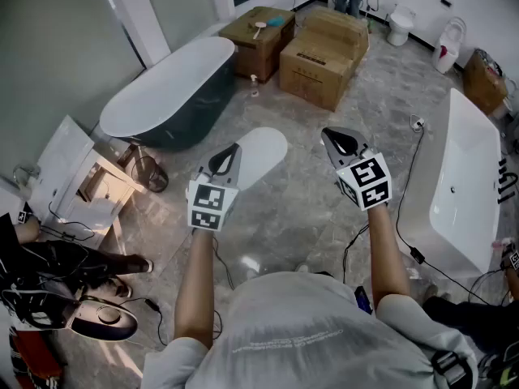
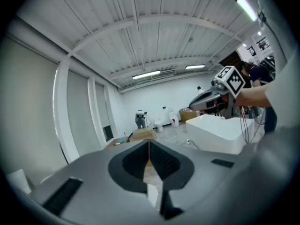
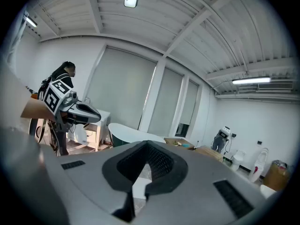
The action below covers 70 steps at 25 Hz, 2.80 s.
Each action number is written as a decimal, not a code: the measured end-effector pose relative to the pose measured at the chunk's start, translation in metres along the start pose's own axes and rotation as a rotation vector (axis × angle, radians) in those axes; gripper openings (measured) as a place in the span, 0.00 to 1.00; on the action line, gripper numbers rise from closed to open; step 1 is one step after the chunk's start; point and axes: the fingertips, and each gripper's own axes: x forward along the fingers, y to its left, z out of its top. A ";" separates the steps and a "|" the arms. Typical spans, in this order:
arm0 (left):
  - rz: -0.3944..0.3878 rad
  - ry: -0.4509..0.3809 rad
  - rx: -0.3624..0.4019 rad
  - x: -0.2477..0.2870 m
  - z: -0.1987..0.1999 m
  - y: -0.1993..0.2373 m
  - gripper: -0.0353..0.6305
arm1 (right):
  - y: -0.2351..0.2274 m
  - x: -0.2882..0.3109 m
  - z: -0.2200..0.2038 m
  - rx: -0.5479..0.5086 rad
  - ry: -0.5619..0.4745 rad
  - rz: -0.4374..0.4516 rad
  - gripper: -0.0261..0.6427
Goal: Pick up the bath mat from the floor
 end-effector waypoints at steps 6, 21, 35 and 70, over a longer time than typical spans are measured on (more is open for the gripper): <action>0.047 0.013 0.015 0.026 0.001 -0.013 0.08 | -0.032 0.000 -0.028 0.028 0.028 0.040 0.06; 0.115 0.109 0.017 0.087 -0.011 -0.036 0.08 | -0.101 0.015 -0.070 0.113 -0.021 0.103 0.06; 0.082 0.137 -0.009 0.219 -0.049 0.093 0.08 | -0.151 0.183 -0.061 0.134 0.007 0.086 0.06; 0.086 0.283 -0.205 0.460 -0.185 0.263 0.08 | -0.244 0.524 -0.147 0.128 0.250 0.161 0.06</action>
